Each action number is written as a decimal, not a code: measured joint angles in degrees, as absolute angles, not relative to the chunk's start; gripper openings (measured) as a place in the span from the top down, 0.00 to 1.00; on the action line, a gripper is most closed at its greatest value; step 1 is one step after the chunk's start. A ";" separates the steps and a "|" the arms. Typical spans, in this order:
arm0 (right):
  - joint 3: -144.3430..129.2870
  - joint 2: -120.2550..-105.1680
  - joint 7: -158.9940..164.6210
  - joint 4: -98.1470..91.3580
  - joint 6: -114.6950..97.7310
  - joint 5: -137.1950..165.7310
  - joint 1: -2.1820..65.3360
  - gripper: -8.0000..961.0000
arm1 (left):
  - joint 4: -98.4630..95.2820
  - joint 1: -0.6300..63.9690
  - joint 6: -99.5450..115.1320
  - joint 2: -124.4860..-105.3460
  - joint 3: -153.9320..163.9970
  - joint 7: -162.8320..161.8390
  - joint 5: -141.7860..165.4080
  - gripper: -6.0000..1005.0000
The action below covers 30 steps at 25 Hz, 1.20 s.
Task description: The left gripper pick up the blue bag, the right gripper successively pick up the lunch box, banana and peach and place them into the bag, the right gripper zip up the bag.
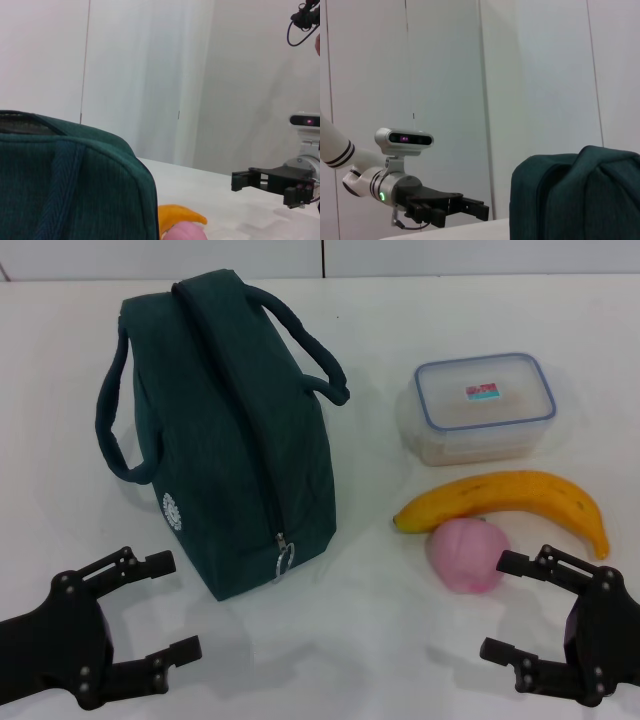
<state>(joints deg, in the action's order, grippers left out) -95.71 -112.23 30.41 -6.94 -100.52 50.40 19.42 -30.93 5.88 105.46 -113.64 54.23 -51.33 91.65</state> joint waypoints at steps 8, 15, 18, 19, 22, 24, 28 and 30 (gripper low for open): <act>-95.71 -112.24 30.40 -6.94 -100.63 50.30 19.42 0.16 | -30.93 5.89 105.46 -113.64 54.22 -51.33 91.62 0.12; -95.71 -112.24 30.41 -6.94 -100.65 50.28 19.42 0.17 | -30.99 6.05 105.52 -113.73 49.14 -58.97 91.49 0.12; -95.71 -112.23 30.41 -6.94 -100.72 50.22 19.42 0.17 | -31.34 6.52 105.47 -113.68 42.96 -68.36 91.47 0.12; -95.71 -112.24 30.41 -6.94 -100.72 50.21 19.42 0.17 | -31.44 6.79 105.38 -113.54 40.44 -71.81 91.50 0.12; -95.71 -112.23 30.41 -6.94 -100.73 50.18 19.42 0.17 | -32.52 7.72 104.10 -113.11 34.40 -82.78 91.79 0.12; -95.71 -112.23 30.41 -6.94 -100.73 50.17 19.42 0.17 | -34.53 8.51 102.14 -112.76 32.67 -91.11 92.30 0.12; -95.71 -112.29 30.58 -6.94 -100.66 50.09 19.71 0.18 | -38.78 11.63 100.88 -111.35 32.62 -104.02 96.32 0.12; -95.71 -112.32 30.74 -6.94 -100.51 50.09 19.89 0.18 | -41.16 13.34 100.89 -110.84 32.47 -110.20 98.17 0.12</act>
<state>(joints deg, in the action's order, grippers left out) -95.71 -112.32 30.74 -6.94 -100.51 50.09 19.89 -41.16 13.34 100.89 -110.84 32.47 -110.20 98.17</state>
